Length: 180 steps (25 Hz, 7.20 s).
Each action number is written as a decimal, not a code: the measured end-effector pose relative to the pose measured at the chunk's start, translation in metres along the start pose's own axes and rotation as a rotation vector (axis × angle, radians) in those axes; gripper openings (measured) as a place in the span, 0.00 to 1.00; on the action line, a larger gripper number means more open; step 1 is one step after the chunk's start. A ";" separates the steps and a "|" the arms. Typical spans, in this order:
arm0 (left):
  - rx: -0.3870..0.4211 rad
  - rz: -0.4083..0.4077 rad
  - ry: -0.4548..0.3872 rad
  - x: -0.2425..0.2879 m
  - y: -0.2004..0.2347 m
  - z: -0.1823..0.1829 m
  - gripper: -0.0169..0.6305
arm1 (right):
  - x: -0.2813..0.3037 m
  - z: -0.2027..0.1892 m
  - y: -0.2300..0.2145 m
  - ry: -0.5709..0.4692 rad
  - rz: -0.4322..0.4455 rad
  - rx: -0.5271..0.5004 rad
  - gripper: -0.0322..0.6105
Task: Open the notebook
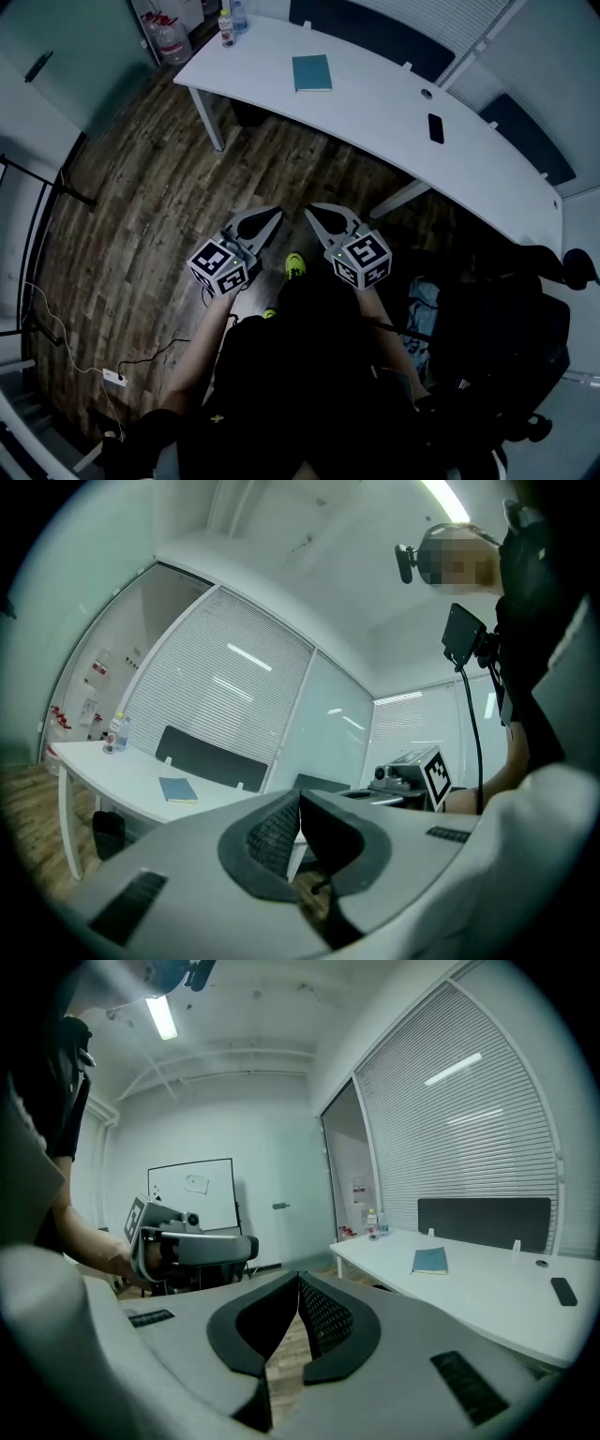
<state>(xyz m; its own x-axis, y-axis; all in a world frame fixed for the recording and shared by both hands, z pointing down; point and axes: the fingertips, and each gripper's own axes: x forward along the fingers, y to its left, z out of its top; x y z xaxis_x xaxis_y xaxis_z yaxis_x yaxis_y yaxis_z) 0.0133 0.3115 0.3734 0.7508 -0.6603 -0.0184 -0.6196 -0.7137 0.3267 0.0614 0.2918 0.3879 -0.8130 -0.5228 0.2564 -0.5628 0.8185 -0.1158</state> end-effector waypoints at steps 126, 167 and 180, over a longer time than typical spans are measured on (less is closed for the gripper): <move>-0.112 -0.005 0.173 0.345 0.432 -0.012 0.17 | 0.338 -0.020 -0.445 0.258 -0.092 0.241 0.21; -0.257 0.126 0.247 0.375 0.461 -0.101 0.35 | 0.328 -0.142 -0.517 0.497 -0.237 0.423 0.59; -0.282 0.134 0.224 0.377 0.461 -0.101 0.35 | 0.325 -0.138 -0.522 0.490 -0.235 0.445 0.42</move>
<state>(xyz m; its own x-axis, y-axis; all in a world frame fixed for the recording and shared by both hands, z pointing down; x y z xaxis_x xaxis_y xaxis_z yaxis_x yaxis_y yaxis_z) 0.0338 -0.2425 0.6122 0.7182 -0.6537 0.2386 -0.6518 -0.5118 0.5597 0.1114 -0.2723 0.6645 -0.5604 -0.4205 0.7136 -0.8079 0.4673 -0.3591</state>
